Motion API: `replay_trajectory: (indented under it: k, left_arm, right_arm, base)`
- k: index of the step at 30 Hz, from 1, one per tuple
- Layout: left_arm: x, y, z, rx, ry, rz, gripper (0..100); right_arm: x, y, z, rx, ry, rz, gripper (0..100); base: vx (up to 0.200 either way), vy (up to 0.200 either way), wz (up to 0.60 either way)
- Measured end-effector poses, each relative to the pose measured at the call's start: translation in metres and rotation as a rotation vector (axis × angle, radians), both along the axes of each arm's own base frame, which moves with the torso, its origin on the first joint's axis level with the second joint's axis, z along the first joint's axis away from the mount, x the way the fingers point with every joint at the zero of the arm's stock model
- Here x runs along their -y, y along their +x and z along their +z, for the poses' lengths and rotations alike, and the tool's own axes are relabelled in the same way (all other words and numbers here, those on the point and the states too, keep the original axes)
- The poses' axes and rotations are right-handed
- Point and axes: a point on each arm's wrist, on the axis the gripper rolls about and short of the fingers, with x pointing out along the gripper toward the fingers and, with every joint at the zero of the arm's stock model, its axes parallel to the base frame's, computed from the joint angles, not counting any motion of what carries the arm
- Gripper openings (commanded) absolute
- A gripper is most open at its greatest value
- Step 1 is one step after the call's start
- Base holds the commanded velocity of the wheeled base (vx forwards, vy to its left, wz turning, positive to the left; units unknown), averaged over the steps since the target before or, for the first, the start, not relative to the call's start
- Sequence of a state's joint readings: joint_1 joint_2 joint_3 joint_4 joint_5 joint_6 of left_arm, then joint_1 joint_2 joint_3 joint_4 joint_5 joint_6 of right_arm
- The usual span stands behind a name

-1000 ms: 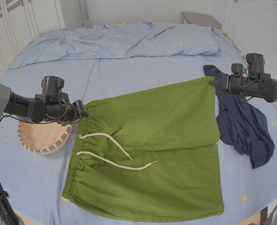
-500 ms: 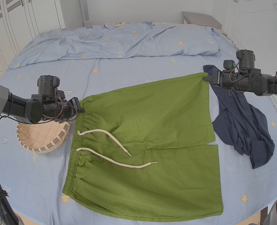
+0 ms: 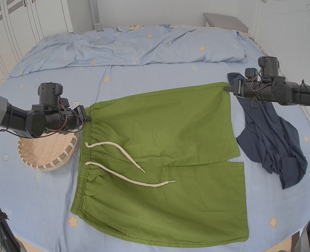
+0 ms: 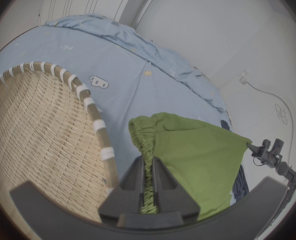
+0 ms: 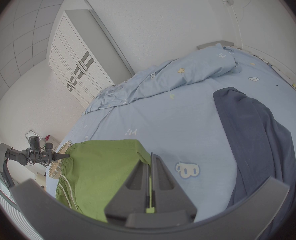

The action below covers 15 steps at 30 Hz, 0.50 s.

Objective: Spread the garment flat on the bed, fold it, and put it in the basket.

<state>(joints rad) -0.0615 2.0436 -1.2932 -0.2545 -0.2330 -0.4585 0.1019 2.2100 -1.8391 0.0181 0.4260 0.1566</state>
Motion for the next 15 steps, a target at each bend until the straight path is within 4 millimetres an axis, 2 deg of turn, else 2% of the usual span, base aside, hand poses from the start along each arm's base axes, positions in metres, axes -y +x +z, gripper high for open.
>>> replay_trajectory:
  k: [4, 5, 7, 8, 15]
  left_arm:
    - [-0.0009, 0.0001, 0.0013, 0.008, 0.002, 0.006, 0]
    - [-0.001, 0.0, 0.0014, 0.009, 0.005, 0.012, 0]
    - [-0.0014, 0.0003, 0.0017, 0.013, 0.013, 0.026, 0]
    - [-0.0014, 0.0004, 0.0018, 0.015, 0.017, 0.033, 100]
    - [0.0018, 0.0026, 0.0048, 0.078, 0.027, 0.044, 100]
  right_arm:
    - [-0.0022, 0.0037, -0.0013, -0.001, -0.004, -0.003, 0]
    - [-0.0024, 0.0045, -0.0021, -0.004, -0.005, -0.005, 100]
    - [-0.0028, 0.0061, -0.0037, -0.01, -0.007, -0.008, 100]
    - [-0.0032, 0.0064, -0.0043, -0.013, -0.007, -0.008, 100]
    - [-0.0037, 0.0085, -0.0064, -0.021, -0.008, -0.008, 100]
  base:
    - [0.0, 0.0, 0.0]
    - [0.0, 0.0, 0.0]
    - [0.0, 0.0, 0.0]
    - [0.0, 0.0, 0.0]
    - [0.0, 0.0, 0.0]
